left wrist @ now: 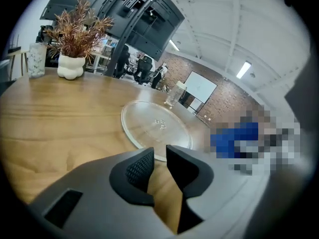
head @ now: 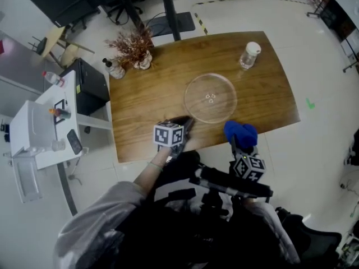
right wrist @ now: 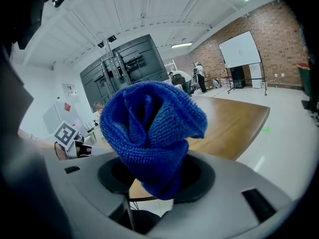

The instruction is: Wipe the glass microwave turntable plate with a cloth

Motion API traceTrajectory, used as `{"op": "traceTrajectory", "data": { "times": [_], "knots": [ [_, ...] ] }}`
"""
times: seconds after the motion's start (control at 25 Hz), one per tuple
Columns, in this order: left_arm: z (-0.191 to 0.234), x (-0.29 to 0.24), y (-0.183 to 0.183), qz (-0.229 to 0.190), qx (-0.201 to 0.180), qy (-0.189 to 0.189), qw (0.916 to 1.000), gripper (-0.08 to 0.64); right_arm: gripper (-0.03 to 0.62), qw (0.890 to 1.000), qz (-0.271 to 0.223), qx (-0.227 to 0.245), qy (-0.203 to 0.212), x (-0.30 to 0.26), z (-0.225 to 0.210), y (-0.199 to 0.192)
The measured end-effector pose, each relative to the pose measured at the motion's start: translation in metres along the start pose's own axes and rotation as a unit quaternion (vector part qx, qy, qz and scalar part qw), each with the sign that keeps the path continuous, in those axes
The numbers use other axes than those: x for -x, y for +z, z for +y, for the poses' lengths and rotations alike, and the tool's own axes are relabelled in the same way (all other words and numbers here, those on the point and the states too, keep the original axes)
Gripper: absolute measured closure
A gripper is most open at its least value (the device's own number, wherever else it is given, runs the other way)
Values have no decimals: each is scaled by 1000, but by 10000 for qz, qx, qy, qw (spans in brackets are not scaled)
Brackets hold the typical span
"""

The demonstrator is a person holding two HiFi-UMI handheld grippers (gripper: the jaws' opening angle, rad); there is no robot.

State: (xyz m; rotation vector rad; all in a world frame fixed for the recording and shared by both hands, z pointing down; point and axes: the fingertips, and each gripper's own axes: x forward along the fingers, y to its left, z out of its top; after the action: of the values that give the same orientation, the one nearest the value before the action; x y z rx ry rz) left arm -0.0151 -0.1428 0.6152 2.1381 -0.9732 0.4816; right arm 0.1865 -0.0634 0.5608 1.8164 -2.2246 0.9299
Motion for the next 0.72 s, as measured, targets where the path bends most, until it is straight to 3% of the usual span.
{"op": "traceTrajectory", "data": {
  "times": [0.04,0.48,0.72],
  "knots": [
    [2,-5,3,37,6,-5,10000,473,397,10000,19,36,5,-5,1,3],
    [28,-33,4,424,76,39,9991,469,397,9973,282,661,172,-79,33,51],
    [35,-31,4,497,252,6,9984,511,397,9838,481,1685,368,-151,64,68]
  ]
}}
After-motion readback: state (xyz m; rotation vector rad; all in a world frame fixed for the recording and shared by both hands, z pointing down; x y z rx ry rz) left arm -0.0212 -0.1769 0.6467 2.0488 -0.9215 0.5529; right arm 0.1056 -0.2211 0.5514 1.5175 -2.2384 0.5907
